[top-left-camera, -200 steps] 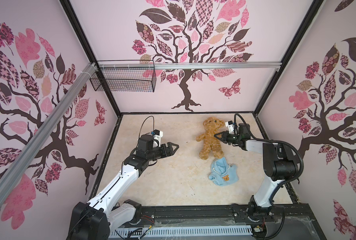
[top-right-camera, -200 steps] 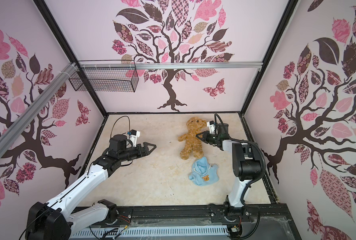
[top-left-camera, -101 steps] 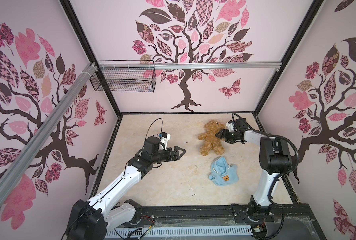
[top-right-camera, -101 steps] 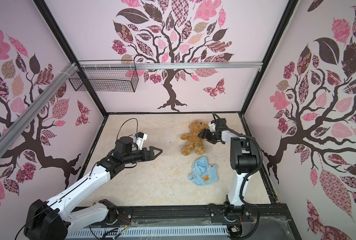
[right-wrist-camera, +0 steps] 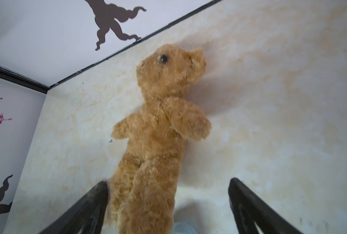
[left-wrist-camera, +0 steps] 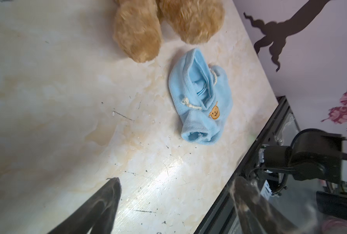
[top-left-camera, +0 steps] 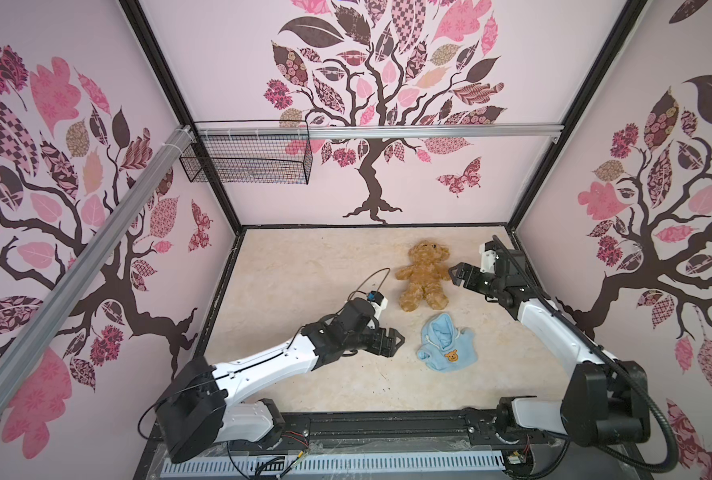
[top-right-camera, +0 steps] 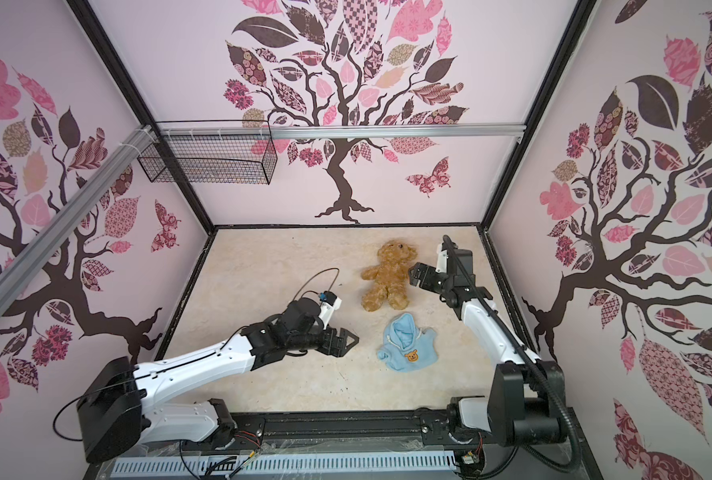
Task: Dress the teddy bear
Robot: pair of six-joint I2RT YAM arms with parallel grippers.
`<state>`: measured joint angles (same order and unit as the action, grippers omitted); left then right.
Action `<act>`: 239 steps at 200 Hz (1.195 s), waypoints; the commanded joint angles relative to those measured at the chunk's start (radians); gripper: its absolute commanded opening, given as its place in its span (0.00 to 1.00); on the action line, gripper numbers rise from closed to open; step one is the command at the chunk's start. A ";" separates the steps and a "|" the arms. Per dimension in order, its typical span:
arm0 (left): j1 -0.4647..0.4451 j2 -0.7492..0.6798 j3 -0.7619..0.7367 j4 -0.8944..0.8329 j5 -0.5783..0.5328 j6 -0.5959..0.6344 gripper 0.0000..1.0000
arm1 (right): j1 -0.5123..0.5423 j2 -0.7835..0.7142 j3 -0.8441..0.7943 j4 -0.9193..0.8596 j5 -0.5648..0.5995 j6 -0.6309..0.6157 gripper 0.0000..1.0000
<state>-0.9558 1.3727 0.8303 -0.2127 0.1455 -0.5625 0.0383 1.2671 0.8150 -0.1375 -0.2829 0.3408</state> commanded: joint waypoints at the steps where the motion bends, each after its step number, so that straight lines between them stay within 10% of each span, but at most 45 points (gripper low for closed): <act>1: -0.060 0.116 0.132 0.011 -0.088 0.044 0.86 | 0.001 -0.067 -0.069 -0.020 0.027 0.026 0.95; 67: -0.093 0.500 0.427 0.032 -0.131 0.063 0.71 | -0.001 -0.138 -0.169 0.002 0.055 0.058 0.95; 144: -0.086 0.750 0.661 0.016 -0.184 0.065 0.30 | 0.000 -0.158 -0.190 -0.011 0.045 0.046 0.95; 189: -0.085 0.577 0.463 0.044 -0.151 0.053 0.00 | -0.001 -0.177 -0.209 0.000 0.025 0.040 0.96; 239: 0.015 0.205 0.083 0.023 -0.188 -0.021 0.00 | 0.002 -0.158 -0.209 0.053 -0.090 0.065 0.95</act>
<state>-1.0191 1.7206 1.0676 -0.1734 -0.0174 -0.5407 0.0380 1.1152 0.6109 -0.1261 -0.2920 0.3889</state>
